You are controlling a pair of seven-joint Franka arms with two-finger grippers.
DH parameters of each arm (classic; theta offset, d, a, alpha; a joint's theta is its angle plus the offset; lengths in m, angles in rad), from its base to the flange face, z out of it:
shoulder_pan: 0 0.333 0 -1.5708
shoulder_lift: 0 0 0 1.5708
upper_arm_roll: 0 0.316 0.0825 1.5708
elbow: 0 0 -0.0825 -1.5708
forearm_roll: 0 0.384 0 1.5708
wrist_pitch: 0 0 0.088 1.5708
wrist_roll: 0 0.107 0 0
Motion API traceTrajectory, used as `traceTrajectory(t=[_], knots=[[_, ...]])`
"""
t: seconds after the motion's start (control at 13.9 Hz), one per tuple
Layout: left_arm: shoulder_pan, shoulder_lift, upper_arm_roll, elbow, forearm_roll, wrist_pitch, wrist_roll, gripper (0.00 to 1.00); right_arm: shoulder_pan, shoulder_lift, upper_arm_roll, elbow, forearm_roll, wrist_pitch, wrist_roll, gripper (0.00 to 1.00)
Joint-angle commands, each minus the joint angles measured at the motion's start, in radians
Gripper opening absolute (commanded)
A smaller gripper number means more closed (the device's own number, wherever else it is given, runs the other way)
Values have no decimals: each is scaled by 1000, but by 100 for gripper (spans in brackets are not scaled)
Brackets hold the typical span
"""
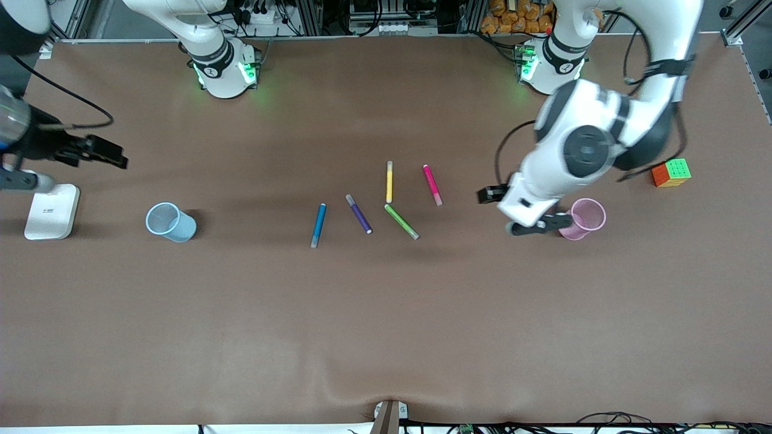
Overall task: Place pink and blue markers in matching cups
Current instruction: 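Move the left gripper past the pink cup toward the pink marker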
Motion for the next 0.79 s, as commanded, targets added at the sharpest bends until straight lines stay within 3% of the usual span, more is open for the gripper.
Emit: traceTrajectory(t=[0.0,0.14,0.72], knots=[[-42,30,5,-55,9,97,-71,100,35,18,-4,6,-2,11,61,100],[-94,51,5,-119,9,209,-120,100,35,27,-4,6,-2,19,63,100],[-188,199,8,-145,11,389,-259,100,61,108,-4,-33,3,154,64,100]])
